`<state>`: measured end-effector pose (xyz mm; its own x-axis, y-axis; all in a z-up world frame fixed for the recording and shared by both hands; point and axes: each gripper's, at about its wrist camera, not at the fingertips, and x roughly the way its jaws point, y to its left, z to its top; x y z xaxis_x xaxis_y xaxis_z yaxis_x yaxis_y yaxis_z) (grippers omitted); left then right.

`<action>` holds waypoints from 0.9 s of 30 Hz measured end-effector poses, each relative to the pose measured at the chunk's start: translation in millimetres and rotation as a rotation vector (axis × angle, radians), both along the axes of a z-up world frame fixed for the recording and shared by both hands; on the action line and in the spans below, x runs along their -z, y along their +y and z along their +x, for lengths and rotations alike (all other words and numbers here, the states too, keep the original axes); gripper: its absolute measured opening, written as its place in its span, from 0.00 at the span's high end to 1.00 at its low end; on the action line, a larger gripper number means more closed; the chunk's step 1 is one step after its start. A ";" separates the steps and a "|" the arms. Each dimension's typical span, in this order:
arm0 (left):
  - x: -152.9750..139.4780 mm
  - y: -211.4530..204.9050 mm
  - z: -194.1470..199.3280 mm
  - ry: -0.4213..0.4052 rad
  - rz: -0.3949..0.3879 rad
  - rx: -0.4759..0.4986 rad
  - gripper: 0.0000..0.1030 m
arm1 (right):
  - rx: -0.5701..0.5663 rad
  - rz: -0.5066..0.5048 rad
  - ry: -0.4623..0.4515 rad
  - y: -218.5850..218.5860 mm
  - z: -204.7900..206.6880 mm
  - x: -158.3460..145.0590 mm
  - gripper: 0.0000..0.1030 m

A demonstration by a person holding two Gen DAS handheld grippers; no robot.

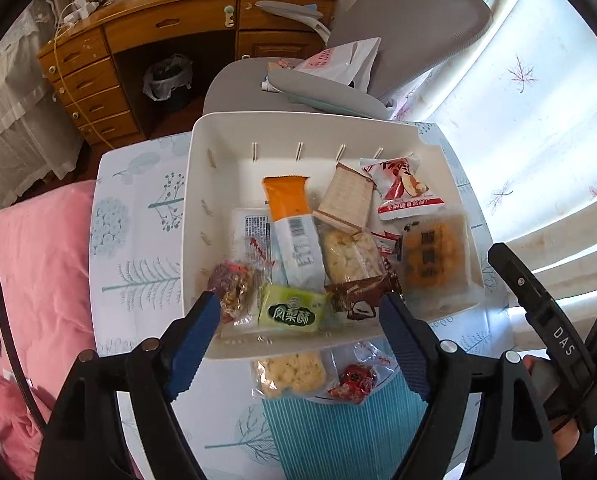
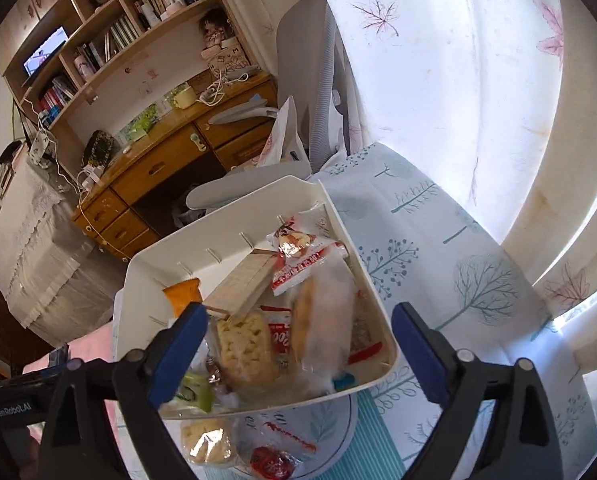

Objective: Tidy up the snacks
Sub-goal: 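Drop the pineapple cake and crab-roe pack into the tray, opening both tools, then grasp the biscuit bag with left tool while right tool grasps red candy pack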

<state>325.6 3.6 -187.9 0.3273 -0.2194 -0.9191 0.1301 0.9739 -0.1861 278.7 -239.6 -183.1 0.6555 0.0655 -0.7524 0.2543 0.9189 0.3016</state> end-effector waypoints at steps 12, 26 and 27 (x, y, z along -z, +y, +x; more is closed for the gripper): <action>-13.0 5.8 -69.5 0.003 0.001 -0.178 0.22 | -0.173 -0.009 0.039 6.5 -46.7 -10.3 0.08; 38.9 13.2 -138.0 -0.004 -0.110 -0.336 0.21 | -0.521 -0.149 0.002 31.0 -108.6 9.8 0.08; 46.5 13.3 -137.2 0.009 -0.109 -0.348 0.17 | -0.542 -0.161 -0.001 32.8 -110.9 13.5 0.08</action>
<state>188.4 16.8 -234.4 0.3920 -0.1927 -0.8996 -0.2081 0.9339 -0.2908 167.8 -206.8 -196.6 0.5609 0.2778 -0.7799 -0.2673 0.9523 0.1470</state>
